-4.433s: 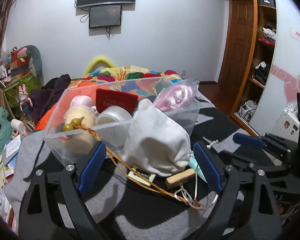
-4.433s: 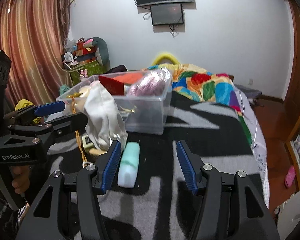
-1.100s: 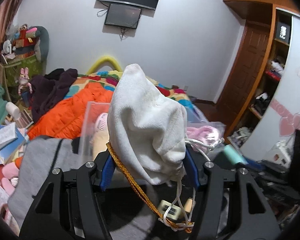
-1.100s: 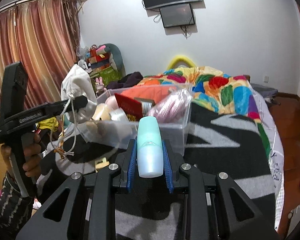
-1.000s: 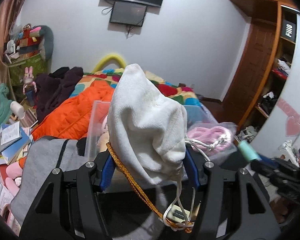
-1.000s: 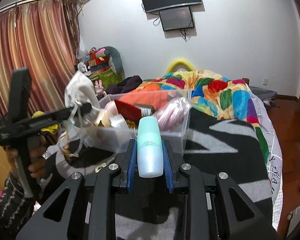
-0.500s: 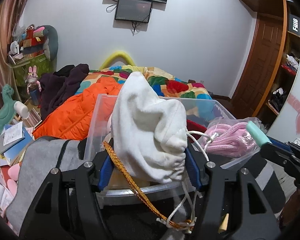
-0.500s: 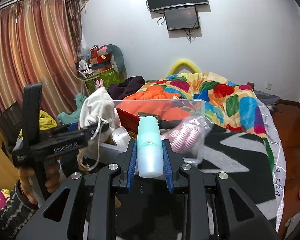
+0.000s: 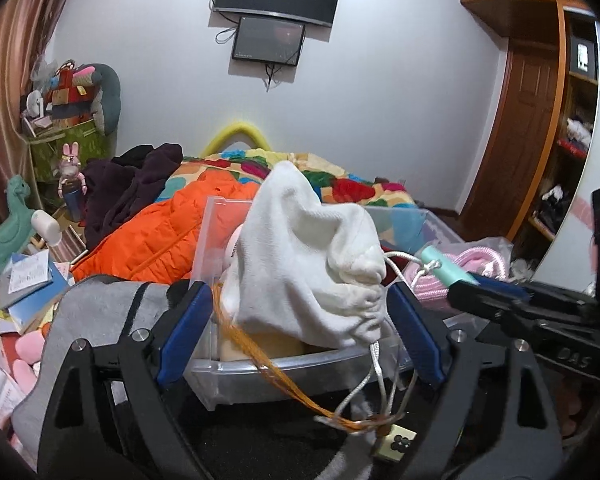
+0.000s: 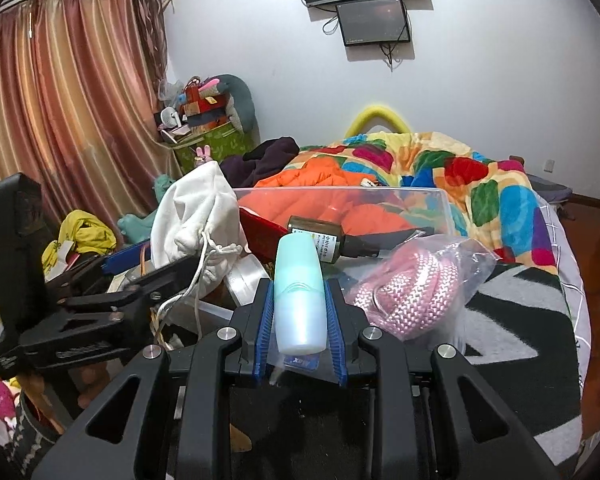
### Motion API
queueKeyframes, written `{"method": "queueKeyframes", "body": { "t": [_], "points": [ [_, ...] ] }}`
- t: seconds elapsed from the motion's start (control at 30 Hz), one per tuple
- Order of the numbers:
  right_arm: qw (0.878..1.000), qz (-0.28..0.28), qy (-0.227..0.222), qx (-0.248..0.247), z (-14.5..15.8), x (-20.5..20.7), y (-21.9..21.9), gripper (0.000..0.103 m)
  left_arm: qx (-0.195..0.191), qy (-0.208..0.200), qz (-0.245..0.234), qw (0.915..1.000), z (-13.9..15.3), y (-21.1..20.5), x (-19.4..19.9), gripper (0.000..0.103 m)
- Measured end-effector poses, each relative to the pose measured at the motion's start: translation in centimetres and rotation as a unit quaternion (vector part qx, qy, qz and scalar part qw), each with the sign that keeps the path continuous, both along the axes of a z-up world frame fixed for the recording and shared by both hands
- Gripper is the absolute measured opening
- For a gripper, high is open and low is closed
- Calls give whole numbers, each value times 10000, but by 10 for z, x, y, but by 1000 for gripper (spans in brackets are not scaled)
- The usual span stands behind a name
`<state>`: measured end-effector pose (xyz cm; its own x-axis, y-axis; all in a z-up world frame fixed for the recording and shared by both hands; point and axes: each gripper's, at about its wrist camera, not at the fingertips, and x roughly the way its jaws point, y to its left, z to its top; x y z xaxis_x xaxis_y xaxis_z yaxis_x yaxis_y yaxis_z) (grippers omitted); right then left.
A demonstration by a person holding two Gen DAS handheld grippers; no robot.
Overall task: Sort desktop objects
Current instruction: 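Lower the white bag and green bottle into the clear box and open both grippers, then grasp the dotted mahjong tile with the left gripper while the right gripper grasps the beige tile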
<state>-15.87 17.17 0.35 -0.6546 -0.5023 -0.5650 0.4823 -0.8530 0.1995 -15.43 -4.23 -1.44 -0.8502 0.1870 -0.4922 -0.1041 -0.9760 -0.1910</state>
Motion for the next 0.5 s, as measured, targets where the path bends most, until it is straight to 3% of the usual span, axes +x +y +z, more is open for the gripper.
{"method": "queueKeyframes", "body": {
  "t": [0.33, 0.5],
  "points": [
    [9998, -28, 52, 203, -2, 5, -11, 23, 229, 125, -158, 9995, -3, -4, 16, 90],
    [9997, 38, 104, 231, 1, 14, -9, 23, 90, 251, -114, 9996, -3, 1, 26, 92]
  ]
}}
